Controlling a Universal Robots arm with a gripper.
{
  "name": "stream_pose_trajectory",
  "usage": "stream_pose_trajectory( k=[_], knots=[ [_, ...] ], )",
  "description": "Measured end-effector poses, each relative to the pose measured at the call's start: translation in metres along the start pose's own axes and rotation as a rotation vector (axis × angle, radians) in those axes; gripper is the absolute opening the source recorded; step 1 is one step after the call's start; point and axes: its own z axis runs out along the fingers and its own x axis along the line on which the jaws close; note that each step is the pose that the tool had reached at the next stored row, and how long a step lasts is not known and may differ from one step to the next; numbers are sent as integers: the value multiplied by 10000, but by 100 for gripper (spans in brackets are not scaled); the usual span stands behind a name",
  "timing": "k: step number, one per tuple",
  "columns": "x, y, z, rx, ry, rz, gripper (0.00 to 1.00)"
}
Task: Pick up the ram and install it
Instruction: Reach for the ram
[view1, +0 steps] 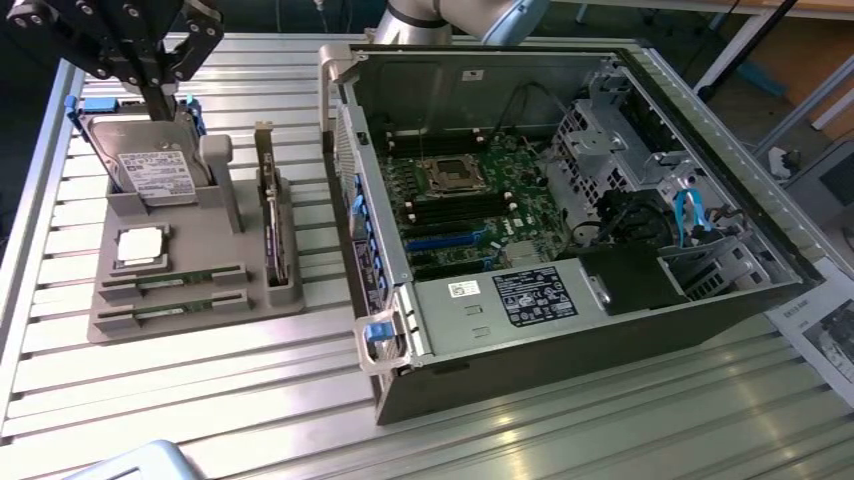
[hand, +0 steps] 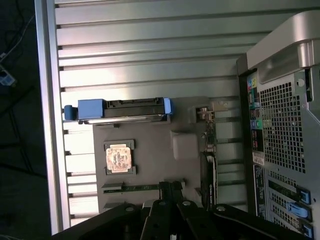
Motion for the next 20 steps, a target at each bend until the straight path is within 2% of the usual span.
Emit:
stream_pose_trajectory(
  k=[9,20],
  knots=[
    [-5,-170,-7,0,0,1,10],
    [-5,-170,-7,0,-1,1,10]
  ],
)
